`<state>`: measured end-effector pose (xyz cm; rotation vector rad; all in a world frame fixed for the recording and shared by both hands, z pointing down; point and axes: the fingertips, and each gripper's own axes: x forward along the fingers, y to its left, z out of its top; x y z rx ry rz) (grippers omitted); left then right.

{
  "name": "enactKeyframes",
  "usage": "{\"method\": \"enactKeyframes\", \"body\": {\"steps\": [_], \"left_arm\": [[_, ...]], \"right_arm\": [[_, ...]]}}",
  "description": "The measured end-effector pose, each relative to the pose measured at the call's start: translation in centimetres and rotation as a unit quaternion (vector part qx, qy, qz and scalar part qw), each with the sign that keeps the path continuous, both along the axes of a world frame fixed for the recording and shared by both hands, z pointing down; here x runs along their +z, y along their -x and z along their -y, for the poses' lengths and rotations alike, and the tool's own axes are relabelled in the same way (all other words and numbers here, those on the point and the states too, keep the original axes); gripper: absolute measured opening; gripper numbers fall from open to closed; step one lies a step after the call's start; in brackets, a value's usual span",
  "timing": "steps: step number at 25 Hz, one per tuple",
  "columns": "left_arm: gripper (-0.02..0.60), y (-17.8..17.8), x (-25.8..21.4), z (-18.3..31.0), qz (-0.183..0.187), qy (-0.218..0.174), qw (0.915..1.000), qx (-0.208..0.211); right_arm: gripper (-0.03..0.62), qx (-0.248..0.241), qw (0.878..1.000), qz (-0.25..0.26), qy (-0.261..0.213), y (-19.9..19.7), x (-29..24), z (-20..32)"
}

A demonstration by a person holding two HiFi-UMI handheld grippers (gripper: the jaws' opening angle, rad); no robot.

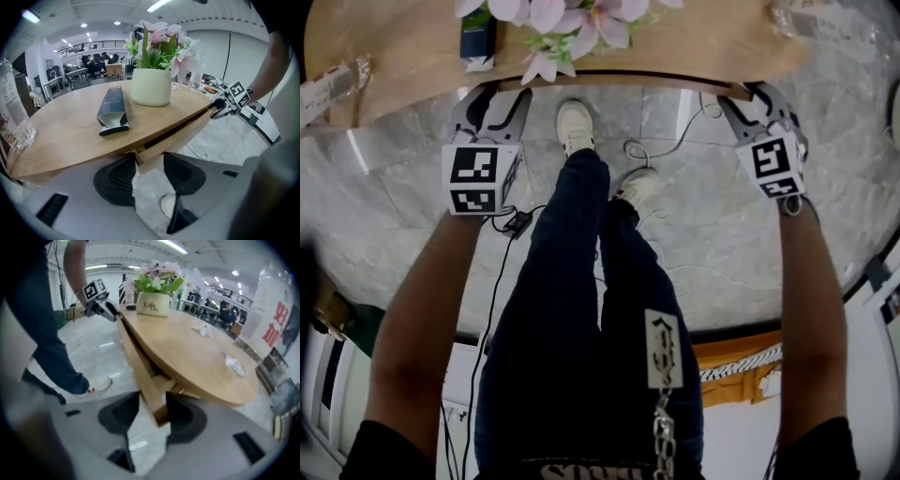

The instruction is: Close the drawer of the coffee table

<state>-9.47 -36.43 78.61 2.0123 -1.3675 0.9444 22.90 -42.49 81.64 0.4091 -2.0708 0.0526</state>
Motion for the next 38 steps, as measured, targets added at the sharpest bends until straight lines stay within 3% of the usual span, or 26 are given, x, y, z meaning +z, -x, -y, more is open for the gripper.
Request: {"method": "enactKeyframes", "body": {"steps": [11, 38], "left_arm": [[0.201, 0.2, 0.0, -0.5, 0.003, 0.022, 0.9996, -0.016], [0.196, -2.3, 0.1, -11.8, 0.003, 0.066, 0.9977, -0.013]], "right_arm": [[0.173, -0.012, 1.0, -0.017, 0.017, 0.0, 0.2, -0.5], [0.158, -0.021, 0.997, -0.027, 0.072, -2.5, 0.4, -11.8]]}}
